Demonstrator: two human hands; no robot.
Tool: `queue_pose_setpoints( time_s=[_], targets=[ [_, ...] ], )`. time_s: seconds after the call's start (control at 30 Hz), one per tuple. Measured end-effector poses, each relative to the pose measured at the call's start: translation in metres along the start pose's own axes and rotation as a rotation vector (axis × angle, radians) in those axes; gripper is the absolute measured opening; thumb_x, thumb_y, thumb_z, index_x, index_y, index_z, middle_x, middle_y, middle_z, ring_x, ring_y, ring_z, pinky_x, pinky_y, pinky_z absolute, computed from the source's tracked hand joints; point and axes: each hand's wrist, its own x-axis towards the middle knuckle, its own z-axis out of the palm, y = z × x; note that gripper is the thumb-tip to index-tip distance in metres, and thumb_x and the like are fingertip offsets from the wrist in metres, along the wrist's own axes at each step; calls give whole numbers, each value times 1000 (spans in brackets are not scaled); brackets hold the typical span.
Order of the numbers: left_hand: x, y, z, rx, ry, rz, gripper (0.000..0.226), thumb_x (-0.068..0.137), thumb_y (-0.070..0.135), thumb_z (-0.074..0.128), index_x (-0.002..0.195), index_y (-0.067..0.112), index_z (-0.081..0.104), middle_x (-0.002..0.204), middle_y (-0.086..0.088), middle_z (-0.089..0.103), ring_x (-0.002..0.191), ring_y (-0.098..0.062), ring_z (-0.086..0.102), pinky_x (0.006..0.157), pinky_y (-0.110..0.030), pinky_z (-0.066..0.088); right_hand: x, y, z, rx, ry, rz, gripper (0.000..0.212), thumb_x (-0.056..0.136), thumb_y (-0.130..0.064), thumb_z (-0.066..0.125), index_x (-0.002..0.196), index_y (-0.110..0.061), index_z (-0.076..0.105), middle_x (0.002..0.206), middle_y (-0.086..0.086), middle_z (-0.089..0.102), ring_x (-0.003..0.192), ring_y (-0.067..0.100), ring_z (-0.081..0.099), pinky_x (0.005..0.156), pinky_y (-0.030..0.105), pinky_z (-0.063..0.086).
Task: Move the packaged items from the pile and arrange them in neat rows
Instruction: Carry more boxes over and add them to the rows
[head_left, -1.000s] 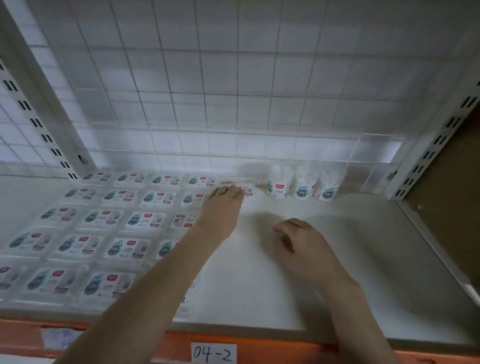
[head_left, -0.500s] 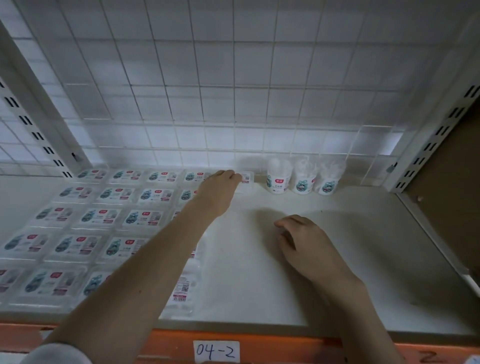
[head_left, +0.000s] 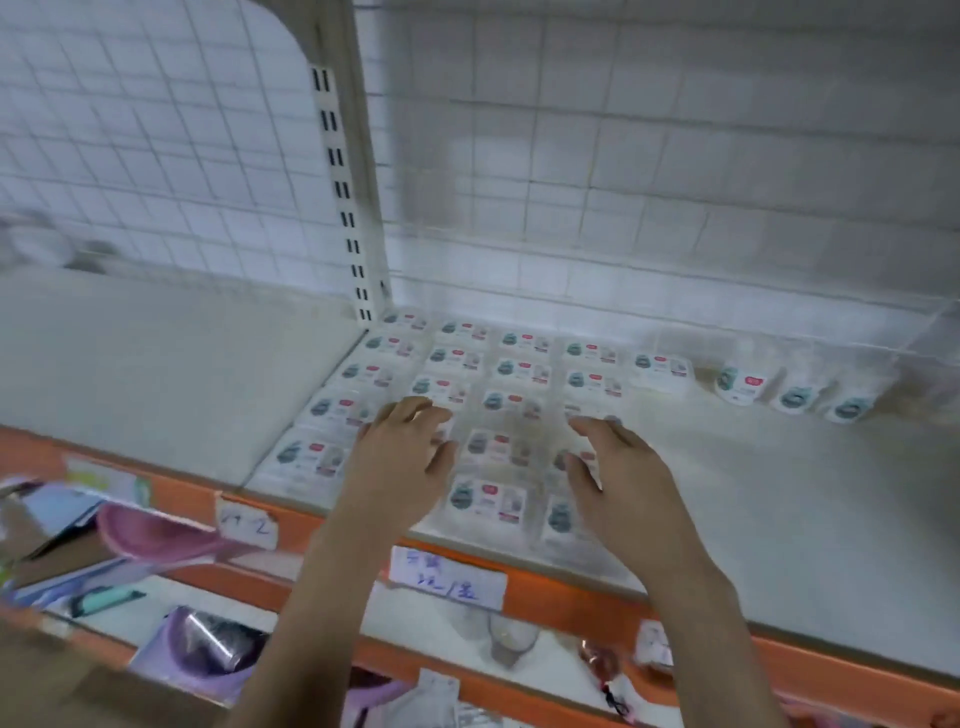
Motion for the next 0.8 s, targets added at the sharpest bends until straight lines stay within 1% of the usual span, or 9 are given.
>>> queue_pose_setpoints(
  time_s=[0.1, 0.2, 0.27, 0.33, 0.37, 0.43, 0.5, 0.63, 0.8],
  targets=[
    [-48, -77, -42, 3, 106, -73, 30, 75, 27, 53, 95, 12, 68, 98, -7, 67, 88, -35, 62, 72, -46, 53, 8, -79, 44, 46, -35, -65, 39, 91, -18, 51, 130, -13, 48, 125, 9, 56, 111, 26, 54, 89, 32, 43],
    [-96, -156, -88, 53, 67, -175, 38, 78, 34, 42, 98, 14, 68, 94, -6, 68, 86, -33, 62, 74, -43, 52, 8, -166, 94, 116, -75, -128, 38, 92, -20, 49, 130, -14, 47, 128, 6, 54, 112, 24, 53, 92, 32, 41],
    [-126, -207, -117, 99, 58, -272, 43, 79, 36, 36, 102, 16, 66, 96, -5, 68, 90, -31, 61, 75, -39, 49, 7, -221, 129, 147, -91, -174, 36, 90, -18, 53, 126, -12, 52, 122, 6, 58, 111, 24, 54, 90, 33, 42],
    [-154, -256, -140, 146, 60, -334, 49, 79, 40, 26, 98, 17, 64, 90, -4, 67, 86, -30, 60, 69, -37, 46, 8, -271, 163, 154, -119, -232, 33, 87, -13, 57, 120, -10, 56, 114, 8, 62, 106, 27, 56, 86, 33, 44],
    [-167, -278, -151, 153, 76, -364, 46, 80, 39, 26, 94, 16, 63, 86, -5, 66, 82, -31, 61, 66, -36, 46, 9, -294, 179, 154, -143, -261, 32, 87, -12, 58, 119, -9, 57, 112, 8, 62, 104, 28, 57, 86, 33, 44],
    [-192, -321, -171, 130, 145, -437, 29, 83, 29, 41, 89, 13, 65, 81, -7, 67, 75, -32, 61, 61, -37, 48, 13, -338, 207, 158, -198, -294, 32, 86, -13, 57, 118, -9, 57, 113, 8, 62, 104, 28, 57, 87, 35, 44],
    [-210, -357, -190, 99, 197, -509, 19, 85, 23, 51, 89, 13, 66, 82, -6, 68, 76, -30, 62, 61, -35, 49, 19, -376, 231, 173, -227, -335, 33, 86, -14, 53, 117, -9, 58, 114, 8, 62, 105, 28, 56, 90, 35, 42],
    [-230, -424, -214, 95, 289, -606, 13, 86, 19, 58, 94, 16, 67, 88, -3, 69, 81, -25, 64, 63, -29, 43, 44, -443, 273, 165, -279, -424, 32, 89, -16, 51, 121, -12, 55, 117, 5, 60, 105, 22, 54, 88, 25, 38],
    [-234, -511, -229, 131, 286, -680, 17, 88, 21, 55, 99, 17, 66, 93, -2, 69, 85, -24, 62, 67, -29, 43, 84, -516, 336, 197, -304, -465, 34, 90, -16, 54, 123, -10, 55, 120, 7, 59, 110, 24, 53, 91, 30, 39]
  ],
)
